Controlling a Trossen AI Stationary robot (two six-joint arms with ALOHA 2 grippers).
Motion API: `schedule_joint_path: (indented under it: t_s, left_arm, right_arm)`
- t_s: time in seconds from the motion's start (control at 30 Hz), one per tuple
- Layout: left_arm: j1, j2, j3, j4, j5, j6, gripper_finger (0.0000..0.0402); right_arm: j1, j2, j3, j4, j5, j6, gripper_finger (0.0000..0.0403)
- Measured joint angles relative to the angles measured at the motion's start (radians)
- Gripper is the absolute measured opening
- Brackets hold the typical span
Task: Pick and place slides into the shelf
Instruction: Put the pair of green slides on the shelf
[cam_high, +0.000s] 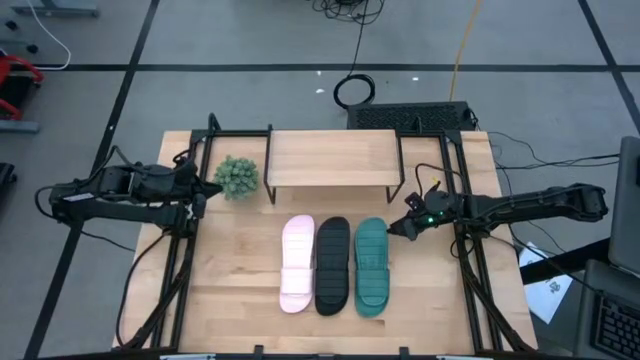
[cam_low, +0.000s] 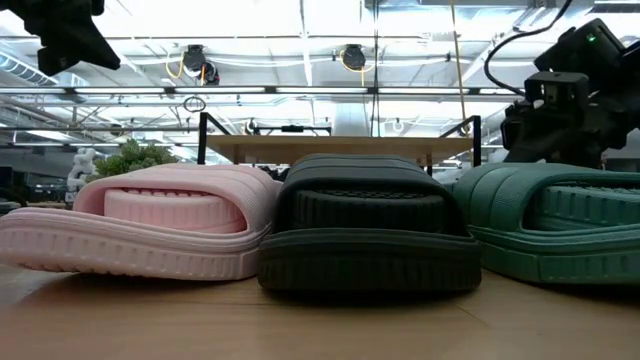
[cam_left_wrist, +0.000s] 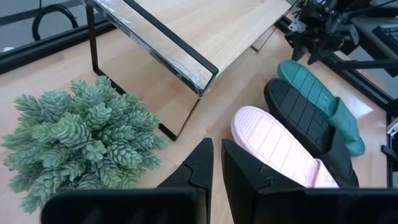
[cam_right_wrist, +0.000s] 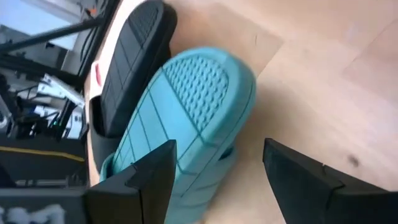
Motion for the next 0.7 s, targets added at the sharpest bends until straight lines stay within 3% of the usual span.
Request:
schedule_joint_path:
  t_s: [0.2,0.7]
  left_arm:
    - [0.000,0.000,0.000,0.001,0.000,0.013,0.0033]
    - [0.000,0.000,0.000,0.001,0.003,0.013,0.0033]
  right_arm:
    - [0.000,0.002,0.000,0.006,0.068,-0.007,0.0230]
    - [0.000,0.125,0.000,0.123,0.100,0.005,0.0230]
